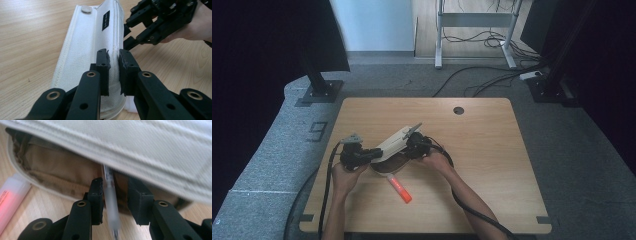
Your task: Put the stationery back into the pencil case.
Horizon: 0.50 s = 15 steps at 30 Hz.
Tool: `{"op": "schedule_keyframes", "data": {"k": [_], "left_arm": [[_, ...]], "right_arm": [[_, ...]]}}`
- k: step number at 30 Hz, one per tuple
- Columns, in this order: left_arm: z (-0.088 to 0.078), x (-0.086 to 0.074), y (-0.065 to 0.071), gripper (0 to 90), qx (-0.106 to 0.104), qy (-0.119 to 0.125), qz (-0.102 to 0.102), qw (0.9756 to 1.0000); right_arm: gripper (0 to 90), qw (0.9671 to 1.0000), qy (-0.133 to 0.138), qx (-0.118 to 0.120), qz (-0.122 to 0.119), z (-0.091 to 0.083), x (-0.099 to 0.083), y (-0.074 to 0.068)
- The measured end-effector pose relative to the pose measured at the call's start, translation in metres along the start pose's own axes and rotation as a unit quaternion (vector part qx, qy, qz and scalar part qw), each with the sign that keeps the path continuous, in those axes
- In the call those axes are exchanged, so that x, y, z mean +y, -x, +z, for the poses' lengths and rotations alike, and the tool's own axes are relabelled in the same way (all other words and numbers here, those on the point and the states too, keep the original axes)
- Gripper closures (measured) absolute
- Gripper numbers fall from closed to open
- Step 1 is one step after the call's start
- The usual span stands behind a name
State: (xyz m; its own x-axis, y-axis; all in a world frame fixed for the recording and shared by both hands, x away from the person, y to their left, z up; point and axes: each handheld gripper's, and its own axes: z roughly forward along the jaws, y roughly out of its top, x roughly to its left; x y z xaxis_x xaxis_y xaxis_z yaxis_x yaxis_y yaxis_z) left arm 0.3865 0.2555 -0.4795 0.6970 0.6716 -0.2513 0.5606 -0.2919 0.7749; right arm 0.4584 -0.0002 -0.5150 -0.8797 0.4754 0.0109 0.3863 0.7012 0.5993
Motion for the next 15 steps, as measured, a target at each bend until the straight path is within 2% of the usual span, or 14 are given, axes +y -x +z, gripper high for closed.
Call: {"op": "schedule_keyframes", "data": {"k": [7, 15], "left_arm": [[0.000, 0.000, 0.000, 79.4, 0.000, 0.000, 0.000, 1.0000], [0.001, 0.000, 0.000, 79.4, 0.000, -0.002, 0.000, 1.0000]], "right_arm": [[62.5, 0.9998, 0.013, 0.003, 0.015, -0.018, -0.015, 0.002], [64.6, 0.9993, 0.014, 0.005, 0.034, -0.028, -0.035, 0.003]]}}
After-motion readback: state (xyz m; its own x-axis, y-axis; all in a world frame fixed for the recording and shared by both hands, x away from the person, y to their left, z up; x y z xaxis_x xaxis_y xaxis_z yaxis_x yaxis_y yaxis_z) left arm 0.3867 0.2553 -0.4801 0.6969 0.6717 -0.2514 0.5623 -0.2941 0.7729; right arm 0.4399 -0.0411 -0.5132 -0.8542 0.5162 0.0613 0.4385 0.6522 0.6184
